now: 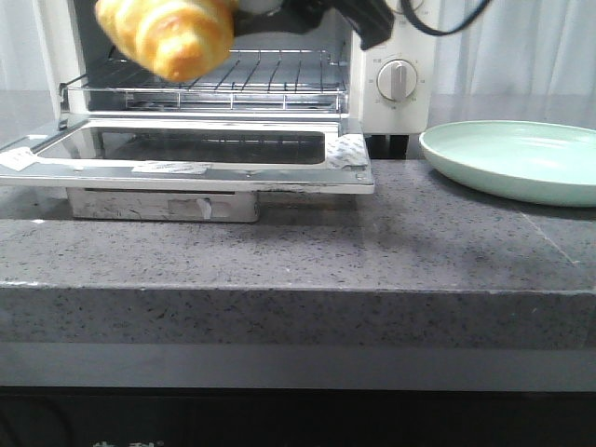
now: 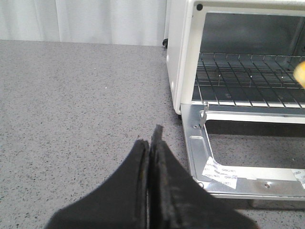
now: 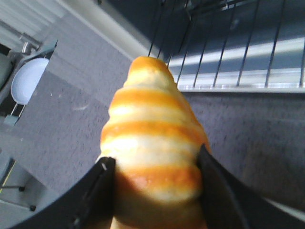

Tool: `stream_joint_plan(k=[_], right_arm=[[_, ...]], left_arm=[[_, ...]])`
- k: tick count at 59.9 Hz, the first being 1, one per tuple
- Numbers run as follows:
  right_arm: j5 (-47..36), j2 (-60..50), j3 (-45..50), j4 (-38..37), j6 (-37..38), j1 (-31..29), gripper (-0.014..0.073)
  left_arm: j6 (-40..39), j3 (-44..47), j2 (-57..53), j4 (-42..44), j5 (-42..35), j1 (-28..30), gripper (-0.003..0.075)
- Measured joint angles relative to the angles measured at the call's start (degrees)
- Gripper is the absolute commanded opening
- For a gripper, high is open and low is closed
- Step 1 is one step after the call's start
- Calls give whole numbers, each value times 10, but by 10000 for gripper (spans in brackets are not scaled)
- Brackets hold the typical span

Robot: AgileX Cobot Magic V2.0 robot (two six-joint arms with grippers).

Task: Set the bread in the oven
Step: 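Carry the roll into the oven and release it on the rack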

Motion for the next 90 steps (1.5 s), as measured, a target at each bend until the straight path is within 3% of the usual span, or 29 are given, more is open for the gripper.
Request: stream_joint_plan(k=[14, 27, 43, 52, 74, 90], right_arm=[[-15, 69, -75, 1, 0, -60, 43], [-27, 121, -111, 1, 0, -70, 77], [-51, 151, -119, 2, 0, -70, 457], [-54, 154, -119, 3, 0, -70, 575], [-70, 151, -119, 3, -2, -70, 580], [0, 92, -119, 0, -92, -71, 545]], left_arm=[[0, 0, 0, 0, 0, 0, -20], [0, 0, 0, 0, 0, 0, -20], [0, 0, 0, 0, -1, 0, -20], [0, 0, 0, 0, -1, 0, -20], [0, 0, 0, 0, -1, 0, -20], [0, 0, 0, 0, -1, 0, -20]])
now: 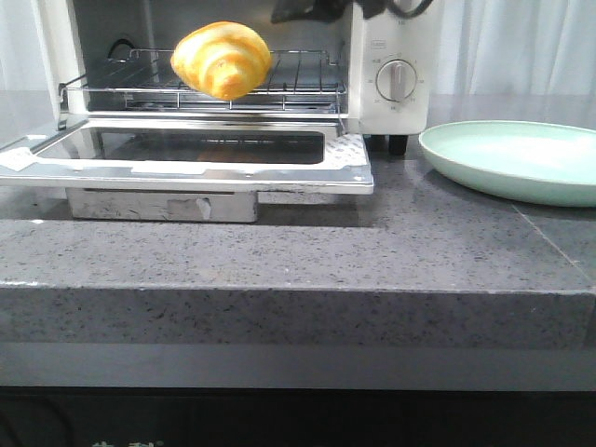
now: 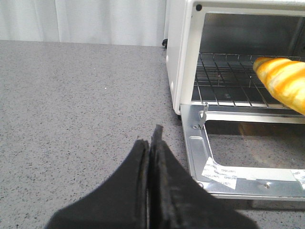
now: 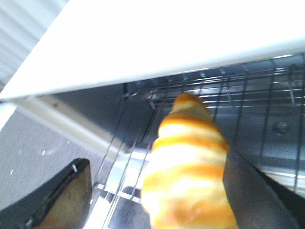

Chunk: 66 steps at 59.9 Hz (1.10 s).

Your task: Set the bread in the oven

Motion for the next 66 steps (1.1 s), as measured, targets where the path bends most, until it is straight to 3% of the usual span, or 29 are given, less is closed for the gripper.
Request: stream_joint_plan(k=[4, 14, 19, 34, 49, 57, 66], right_arm=[[36, -15, 0, -3, -26, -1, 460], [143, -48, 0, -17, -60, -17, 64], [196, -64, 0, -33, -63, -32, -77], [337, -150, 0, -130, -59, -119, -60], [471, -223, 0, -333, 42, -264, -60], [477, -273, 23, -388, 57, -311, -60], [421, -377, 124, -385, 62, -316, -60]], left_arm=[[0, 0, 0, 0, 0, 0, -20], [0, 0, 0, 0, 0, 0, -20], [0, 0, 0, 0, 0, 0, -20], [0, 0, 0, 0, 0, 0, -20], [0, 0, 0, 0, 0, 0, -20], [0, 0, 0, 0, 0, 0, -20], [0, 0, 0, 0, 0, 0, -20]])
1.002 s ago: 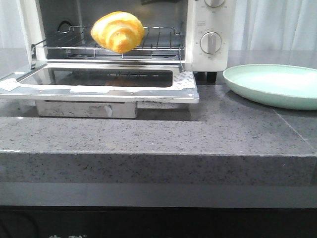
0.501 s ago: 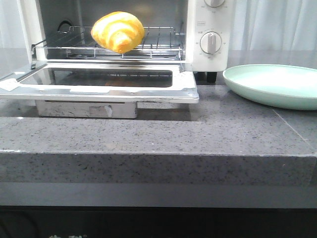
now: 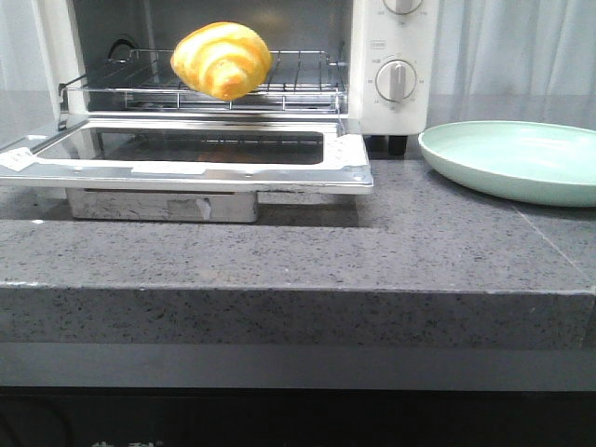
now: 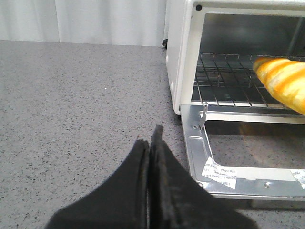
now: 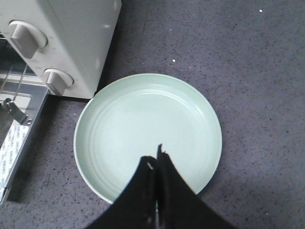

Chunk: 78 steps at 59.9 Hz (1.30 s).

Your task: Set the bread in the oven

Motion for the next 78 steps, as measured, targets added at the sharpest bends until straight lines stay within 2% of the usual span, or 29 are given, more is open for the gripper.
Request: stream_joint_plan(k=[13, 28, 42, 78], right_arm=[[-145, -187, 225, 19, 1, 3, -60], [-213, -352, 370, 21, 1, 3, -60], [-249, -392, 393, 21, 1, 3, -60], [-254, -392, 393, 21, 1, 3, -60]], left_arm=[[0, 0, 0, 0, 0, 0, -20], [0, 0, 0, 0, 0, 0, -20], [0, 0, 0, 0, 0, 0, -20], [0, 0, 0, 0, 0, 0, -20]])
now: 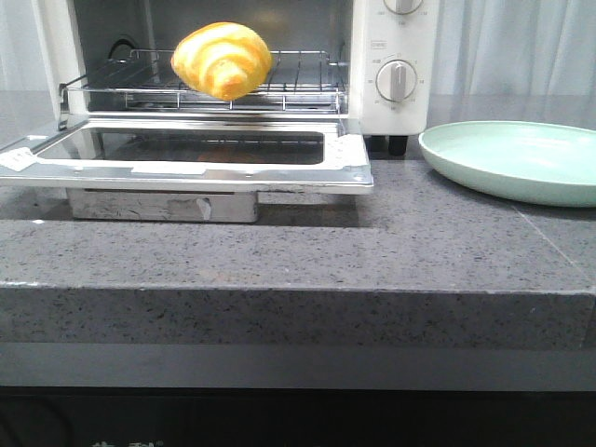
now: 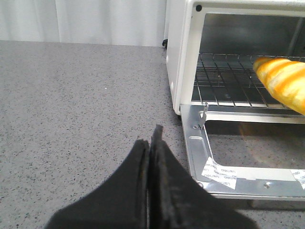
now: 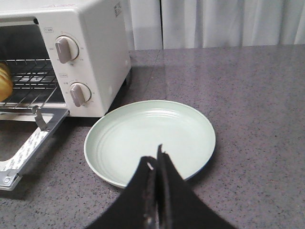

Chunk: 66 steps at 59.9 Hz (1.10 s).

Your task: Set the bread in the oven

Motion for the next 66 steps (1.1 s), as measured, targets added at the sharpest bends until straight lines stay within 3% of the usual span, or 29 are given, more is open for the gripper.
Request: stream_joint_plan(k=[31, 55, 66], right_arm=[[0, 0, 0, 0, 0, 0, -60], [0, -1, 0, 1, 1, 0, -60], [0, -1, 0, 1, 1, 0, -60]], left_arm=[[0, 9, -10, 2, 0, 0, -20], [0, 148, -247, 11, 0, 0, -20], [0, 205, -269, 12, 0, 1, -20]])
